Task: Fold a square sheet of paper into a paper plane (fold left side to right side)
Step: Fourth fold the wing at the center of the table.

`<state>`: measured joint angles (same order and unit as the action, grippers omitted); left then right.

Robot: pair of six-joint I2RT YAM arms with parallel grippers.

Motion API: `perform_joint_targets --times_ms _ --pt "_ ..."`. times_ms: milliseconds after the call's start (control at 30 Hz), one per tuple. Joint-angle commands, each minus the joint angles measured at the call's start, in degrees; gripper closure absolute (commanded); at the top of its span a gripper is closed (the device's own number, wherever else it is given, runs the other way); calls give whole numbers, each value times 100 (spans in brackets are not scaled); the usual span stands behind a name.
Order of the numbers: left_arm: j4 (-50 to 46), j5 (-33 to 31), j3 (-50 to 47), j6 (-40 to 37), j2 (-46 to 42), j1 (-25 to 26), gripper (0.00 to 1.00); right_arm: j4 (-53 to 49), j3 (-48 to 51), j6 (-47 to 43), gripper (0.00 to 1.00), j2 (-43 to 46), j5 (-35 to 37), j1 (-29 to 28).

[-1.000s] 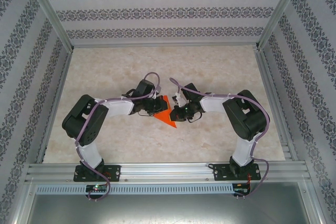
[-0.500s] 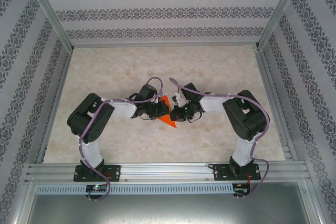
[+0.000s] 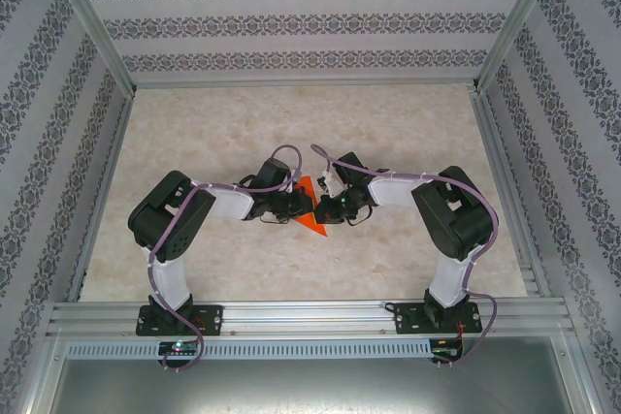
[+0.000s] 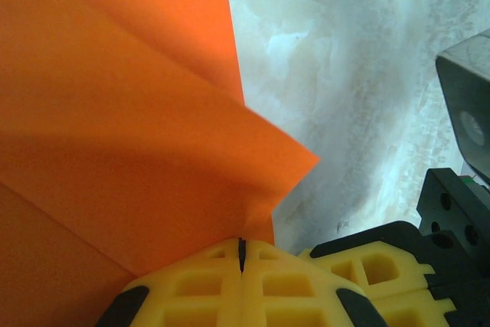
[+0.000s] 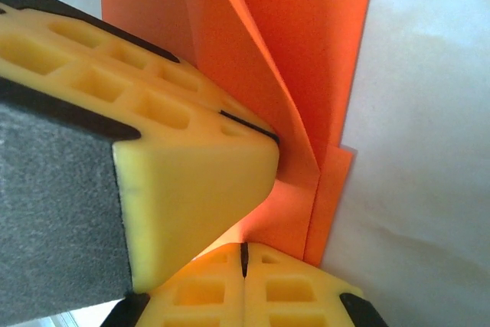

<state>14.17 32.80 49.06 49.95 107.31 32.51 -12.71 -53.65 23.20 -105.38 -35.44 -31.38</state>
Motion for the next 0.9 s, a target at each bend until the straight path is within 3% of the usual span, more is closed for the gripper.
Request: perform_joint_targets --times_ms 0,867 --pt "-544 -765 -87 -329 100 -178 100 -1023 258 -215 100 -351 973 -18" --pt "-982 -871 633 -1097 395 -1369 99 -1044 365 -269 100 -417 730 -16"
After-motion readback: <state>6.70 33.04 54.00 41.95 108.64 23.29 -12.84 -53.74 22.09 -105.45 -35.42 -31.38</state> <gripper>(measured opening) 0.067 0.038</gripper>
